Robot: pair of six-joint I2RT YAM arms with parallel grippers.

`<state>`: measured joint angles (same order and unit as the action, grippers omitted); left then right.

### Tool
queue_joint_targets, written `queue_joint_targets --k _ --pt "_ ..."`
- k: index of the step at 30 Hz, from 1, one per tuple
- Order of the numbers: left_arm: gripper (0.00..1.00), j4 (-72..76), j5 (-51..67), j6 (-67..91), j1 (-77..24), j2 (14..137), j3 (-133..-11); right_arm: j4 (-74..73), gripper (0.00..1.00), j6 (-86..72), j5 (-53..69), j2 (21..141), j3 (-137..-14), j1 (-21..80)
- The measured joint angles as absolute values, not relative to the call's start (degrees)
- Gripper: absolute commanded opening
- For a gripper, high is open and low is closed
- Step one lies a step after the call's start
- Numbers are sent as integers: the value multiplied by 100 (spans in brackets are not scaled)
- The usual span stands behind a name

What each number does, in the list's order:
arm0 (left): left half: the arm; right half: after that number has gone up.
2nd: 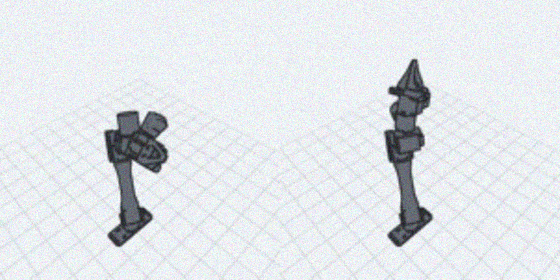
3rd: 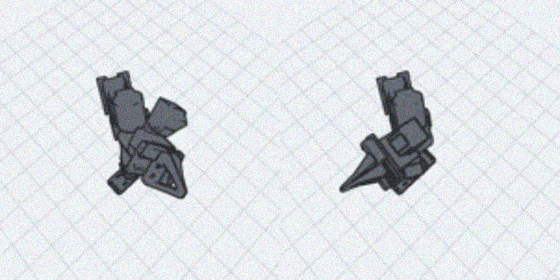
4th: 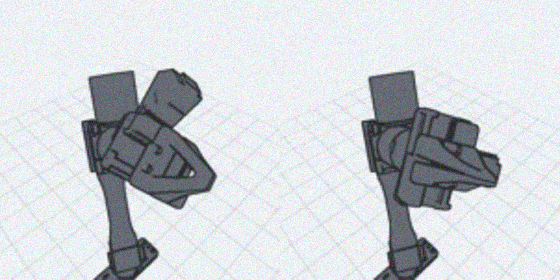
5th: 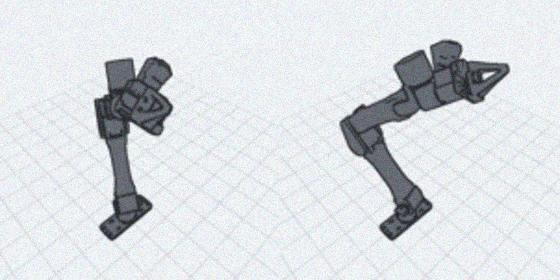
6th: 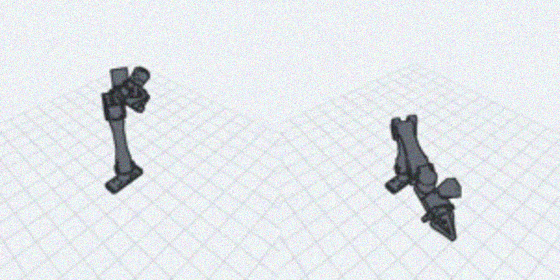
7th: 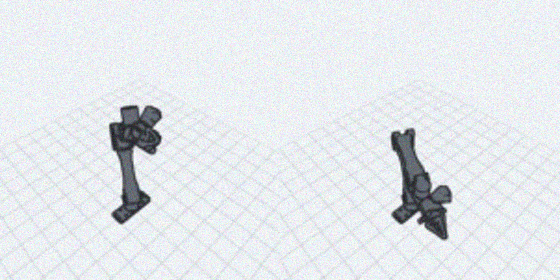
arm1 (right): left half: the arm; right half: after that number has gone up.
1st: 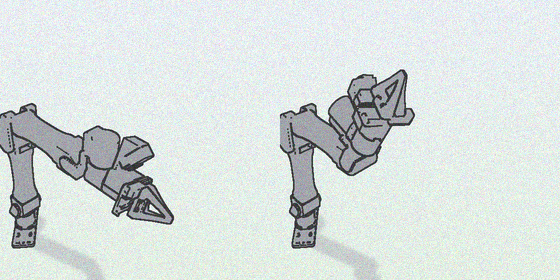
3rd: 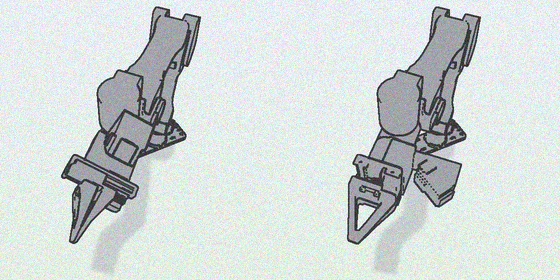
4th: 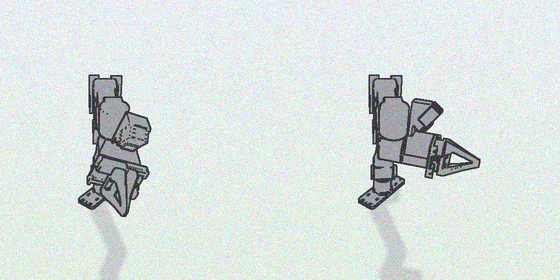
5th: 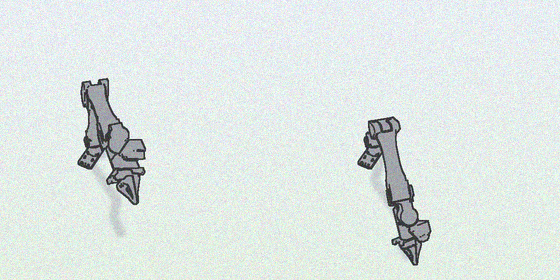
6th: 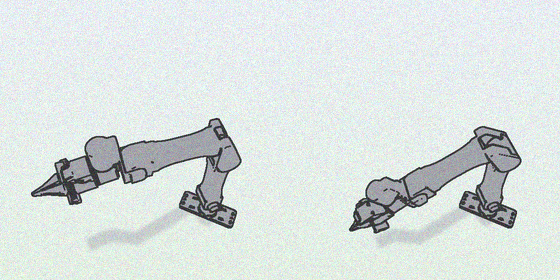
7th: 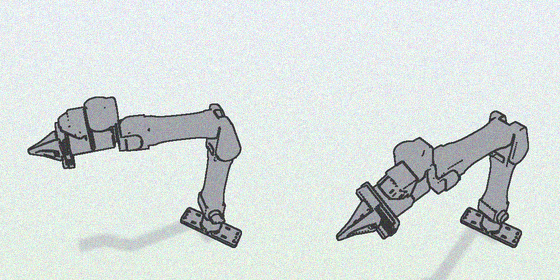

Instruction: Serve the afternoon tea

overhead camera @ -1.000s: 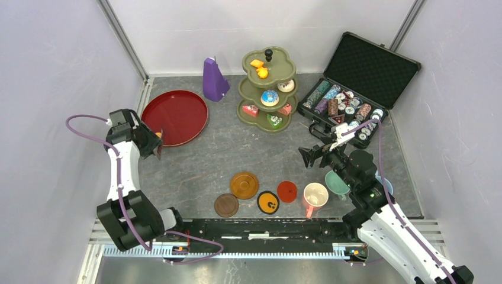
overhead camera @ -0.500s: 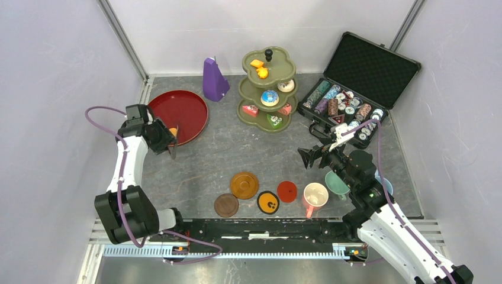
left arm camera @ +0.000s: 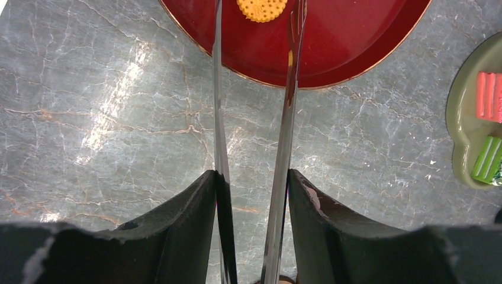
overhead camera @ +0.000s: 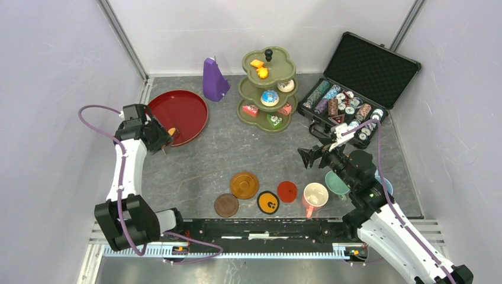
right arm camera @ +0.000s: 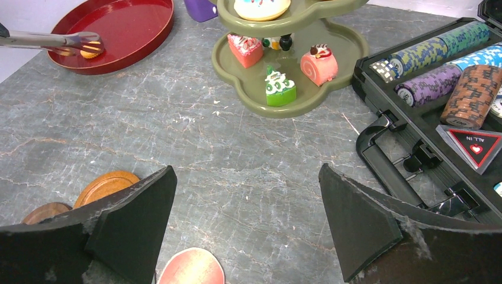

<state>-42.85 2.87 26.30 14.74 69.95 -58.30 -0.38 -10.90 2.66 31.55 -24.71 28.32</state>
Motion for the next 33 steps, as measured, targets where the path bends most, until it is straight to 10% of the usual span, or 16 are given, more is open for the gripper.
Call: queue_joint_targets --k 33 --pt "21 -4342 342 2606 980 6989 -6136 -51 98 -1070 189 3068 -2449 2832"
